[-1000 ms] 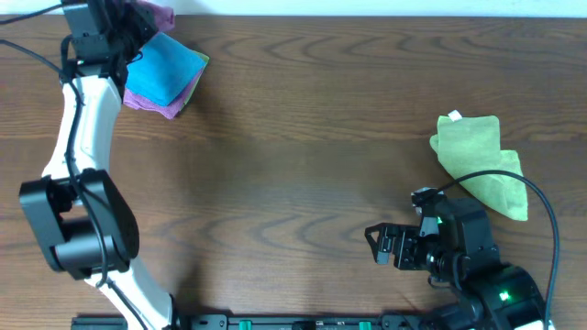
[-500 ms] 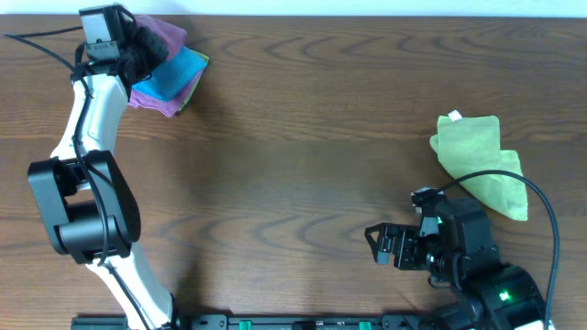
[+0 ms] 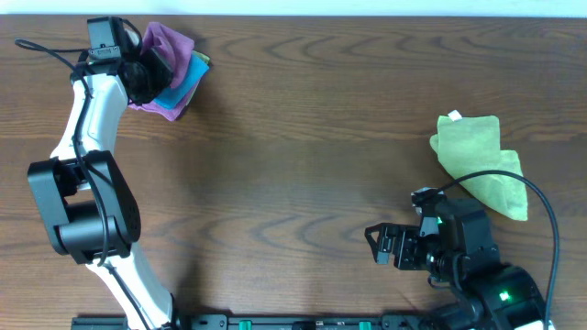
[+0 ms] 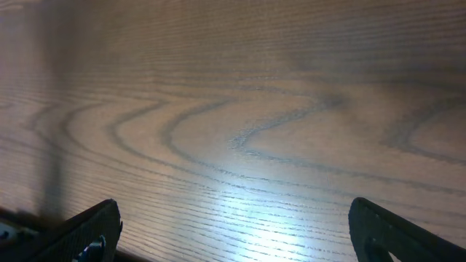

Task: Fold the cloth
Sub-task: 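Lower the folded purple cloth onto the blue and pink stack with the left gripper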

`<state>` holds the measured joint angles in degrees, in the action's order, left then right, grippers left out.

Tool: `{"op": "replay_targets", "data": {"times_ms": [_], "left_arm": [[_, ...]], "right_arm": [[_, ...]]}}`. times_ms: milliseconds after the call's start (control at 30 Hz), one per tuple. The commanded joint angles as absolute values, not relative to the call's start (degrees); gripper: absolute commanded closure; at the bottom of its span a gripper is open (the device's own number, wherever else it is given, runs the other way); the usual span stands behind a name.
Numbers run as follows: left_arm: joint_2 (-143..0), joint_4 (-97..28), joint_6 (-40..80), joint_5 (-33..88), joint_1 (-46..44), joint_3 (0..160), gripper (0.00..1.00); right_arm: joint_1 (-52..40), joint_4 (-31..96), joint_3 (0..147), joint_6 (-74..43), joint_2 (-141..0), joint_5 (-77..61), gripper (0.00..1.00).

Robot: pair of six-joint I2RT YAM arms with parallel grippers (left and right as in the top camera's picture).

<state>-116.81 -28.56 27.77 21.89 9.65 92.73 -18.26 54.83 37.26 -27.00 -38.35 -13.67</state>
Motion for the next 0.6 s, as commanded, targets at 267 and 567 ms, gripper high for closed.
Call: {"op": "replay_targets", "data": {"times_ms": [267, 567], "left_arm": [[-114.8, -29.8, 26.5, 22.1, 12.2, 94.0, 0.51], [-107.3, -30.0, 25.7, 21.9, 17.4, 94.0, 0.39]], "right_arm": [[-17.9, 54.9, 36.8, -27.8, -38.2, -13.9, 0.01], [-17.9, 54.9, 36.8, -27.8, -38.2, -13.9, 0.01]]}}
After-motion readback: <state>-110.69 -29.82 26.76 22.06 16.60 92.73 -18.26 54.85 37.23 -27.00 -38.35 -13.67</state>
